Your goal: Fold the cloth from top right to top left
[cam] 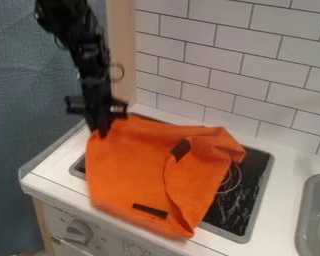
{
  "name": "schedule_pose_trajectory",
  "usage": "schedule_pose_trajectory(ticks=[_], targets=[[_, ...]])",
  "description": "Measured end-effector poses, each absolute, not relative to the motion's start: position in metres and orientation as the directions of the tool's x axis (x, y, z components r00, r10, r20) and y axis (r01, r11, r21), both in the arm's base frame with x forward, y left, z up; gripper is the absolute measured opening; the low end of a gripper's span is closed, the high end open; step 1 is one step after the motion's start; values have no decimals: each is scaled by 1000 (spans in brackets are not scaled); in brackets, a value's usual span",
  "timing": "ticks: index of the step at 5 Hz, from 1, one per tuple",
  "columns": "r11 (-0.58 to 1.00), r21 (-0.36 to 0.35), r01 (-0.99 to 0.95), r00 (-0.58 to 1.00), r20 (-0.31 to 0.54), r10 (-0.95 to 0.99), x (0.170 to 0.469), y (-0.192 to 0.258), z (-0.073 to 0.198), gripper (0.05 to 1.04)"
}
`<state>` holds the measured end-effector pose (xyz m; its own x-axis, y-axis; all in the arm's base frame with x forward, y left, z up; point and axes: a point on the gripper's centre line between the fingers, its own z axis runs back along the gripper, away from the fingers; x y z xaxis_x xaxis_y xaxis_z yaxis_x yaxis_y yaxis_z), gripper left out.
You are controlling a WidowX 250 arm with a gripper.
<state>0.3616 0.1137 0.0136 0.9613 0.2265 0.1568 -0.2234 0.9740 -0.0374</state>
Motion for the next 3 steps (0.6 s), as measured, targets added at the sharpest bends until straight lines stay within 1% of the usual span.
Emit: schedule_pose_trajectory(ticks=[1, 2, 3], targets=[[980, -105, -166, 969, 164, 182, 366, 87, 30, 62], [985, -152, -78, 977, 183, 106, 370, 47, 47, 62], [983, -185, 13, 985, 171, 19, 364, 13, 46, 61]])
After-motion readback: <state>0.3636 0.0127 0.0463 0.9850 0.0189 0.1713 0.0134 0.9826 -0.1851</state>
